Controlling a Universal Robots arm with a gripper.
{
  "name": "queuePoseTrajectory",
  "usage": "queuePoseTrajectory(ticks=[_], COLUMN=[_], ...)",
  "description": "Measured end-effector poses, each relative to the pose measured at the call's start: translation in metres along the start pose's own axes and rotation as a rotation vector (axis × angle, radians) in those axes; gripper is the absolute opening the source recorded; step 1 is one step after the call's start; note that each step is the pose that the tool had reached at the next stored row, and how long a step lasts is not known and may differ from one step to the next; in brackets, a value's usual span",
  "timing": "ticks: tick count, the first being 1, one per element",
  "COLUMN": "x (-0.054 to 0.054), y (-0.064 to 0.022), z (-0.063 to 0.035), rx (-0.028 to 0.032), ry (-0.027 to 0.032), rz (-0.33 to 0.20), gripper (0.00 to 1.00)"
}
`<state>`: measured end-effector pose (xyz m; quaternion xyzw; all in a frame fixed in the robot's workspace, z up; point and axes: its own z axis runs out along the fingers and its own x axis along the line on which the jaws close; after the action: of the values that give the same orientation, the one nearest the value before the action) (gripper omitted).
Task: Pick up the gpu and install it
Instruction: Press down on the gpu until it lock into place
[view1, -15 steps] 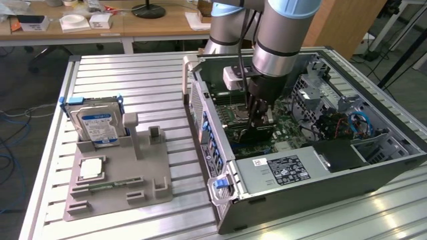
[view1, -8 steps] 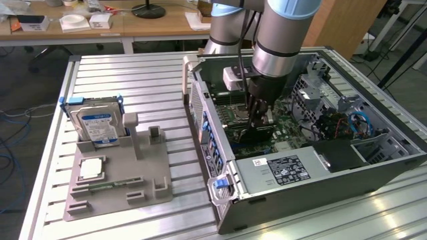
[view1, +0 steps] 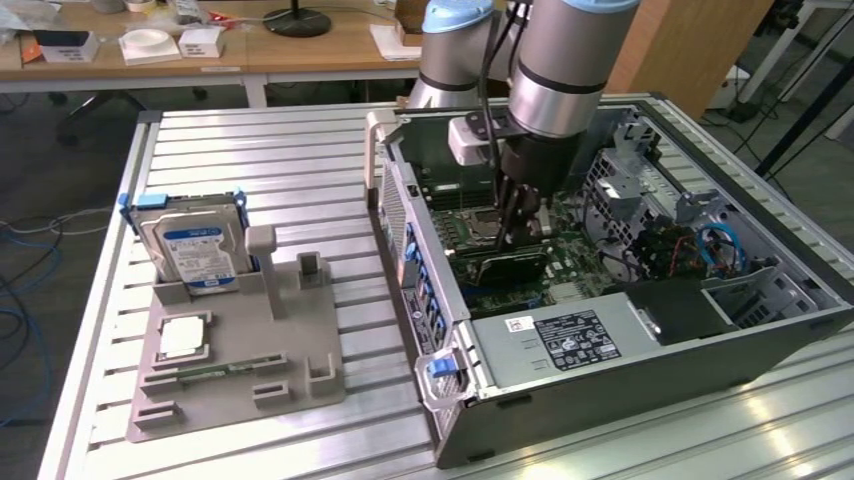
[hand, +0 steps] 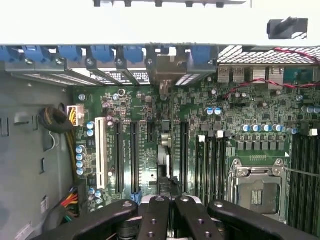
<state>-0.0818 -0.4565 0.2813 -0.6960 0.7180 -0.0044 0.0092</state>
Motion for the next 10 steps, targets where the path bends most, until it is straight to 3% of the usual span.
queuePoseTrajectory(ticks=[10], x=[0.0], y=[0.0007], z=[-0.0002], rx=[-0.0007], ry=[0.0002], rz=[0.0], gripper=[0.11])
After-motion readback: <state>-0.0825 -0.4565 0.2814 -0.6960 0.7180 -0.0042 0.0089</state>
